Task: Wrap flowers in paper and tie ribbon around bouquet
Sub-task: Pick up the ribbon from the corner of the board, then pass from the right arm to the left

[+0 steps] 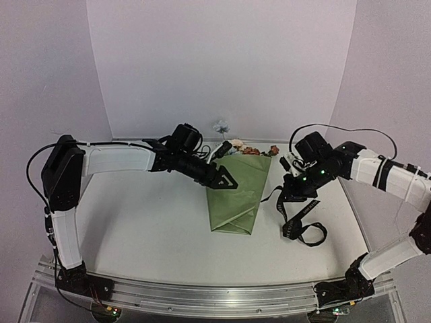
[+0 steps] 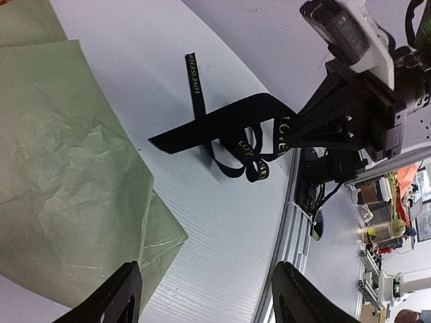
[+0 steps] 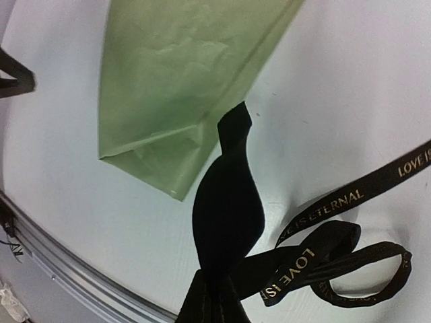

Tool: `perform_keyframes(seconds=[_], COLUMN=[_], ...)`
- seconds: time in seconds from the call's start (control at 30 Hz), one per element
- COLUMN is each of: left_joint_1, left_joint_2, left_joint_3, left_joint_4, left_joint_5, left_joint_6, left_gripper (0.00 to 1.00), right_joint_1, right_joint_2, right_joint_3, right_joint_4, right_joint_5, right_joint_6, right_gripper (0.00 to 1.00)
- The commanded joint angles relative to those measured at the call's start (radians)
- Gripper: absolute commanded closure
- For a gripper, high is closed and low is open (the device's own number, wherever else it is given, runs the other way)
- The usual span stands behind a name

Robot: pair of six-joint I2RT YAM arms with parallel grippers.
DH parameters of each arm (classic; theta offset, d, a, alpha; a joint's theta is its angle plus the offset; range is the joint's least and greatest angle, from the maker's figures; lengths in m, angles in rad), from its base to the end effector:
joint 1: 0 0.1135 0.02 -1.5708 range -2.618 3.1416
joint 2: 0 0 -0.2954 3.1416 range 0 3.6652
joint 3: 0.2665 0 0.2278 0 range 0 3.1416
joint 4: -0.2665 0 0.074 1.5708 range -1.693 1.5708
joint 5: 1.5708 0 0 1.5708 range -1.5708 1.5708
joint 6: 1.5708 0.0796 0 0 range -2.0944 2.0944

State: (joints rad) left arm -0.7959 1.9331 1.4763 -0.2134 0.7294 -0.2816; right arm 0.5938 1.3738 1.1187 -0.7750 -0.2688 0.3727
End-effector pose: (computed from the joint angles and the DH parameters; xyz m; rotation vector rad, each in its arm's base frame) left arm 0.2790 -0.3607 0.2638 1.0263 2.1820 -1.3652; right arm 0.2099 0.1672 0.2765 -0.3994 2.6792 0.6727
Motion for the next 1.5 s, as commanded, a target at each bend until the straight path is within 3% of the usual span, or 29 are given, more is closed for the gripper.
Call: perform_keyframes(seconds=[0.0, 0.33, 0.77, 1.0, 1.17, 1.33, 1.47], left_joint_1=[-0.054, -0.079, -0.111, -0.116, -0.121, -0.123, -0.123], left_joint_2=[-0.027, 0.006, 0.099, 0.119, 0.119, 0.091, 0.031], left_joint_3=[0.082, 0.12, 0.204, 0.214, 0.197, 0.131, 0.02], left_joint_4=[0.023, 0.056, 0.003, 0.055, 0.113, 0.187, 0.306], left_joint_5=[-0.002, -0.004, -0.064, -0.119, -0.171, -0.213, -0.225], left_joint_6=[0.062, 0.098, 0.143, 0.115, 0.067, 0.0, -0.05], left_gripper=[0.3, 0.28, 0.27, 0.31, 0.49, 0.86, 0.98], right_joint_1=[0.047, 0.098, 0.112, 0.115, 0.115, 0.115, 0.115], right_joint_2=[0.027, 0.063, 0.073, 0.083, 0.079, 0.076, 0.076], right_joint_3=[0.102, 0.191, 0.22, 0.221, 0.212, 0.19, 0.174], right_joint_4=[0.0, 0.0, -0.02, -0.022, -0.024, -0.023, -0.018], right_joint_5=[-0.08, -0.199, -0.229, -0.236, -0.213, -0.175, -0.167], right_joint_6=[-0.027, -0.037, -0.036, -0.035, -0.034, -0.024, -0.024], right_gripper=[1.0, 1.0, 1.0, 1.0, 1.0, 1.0, 1.0])
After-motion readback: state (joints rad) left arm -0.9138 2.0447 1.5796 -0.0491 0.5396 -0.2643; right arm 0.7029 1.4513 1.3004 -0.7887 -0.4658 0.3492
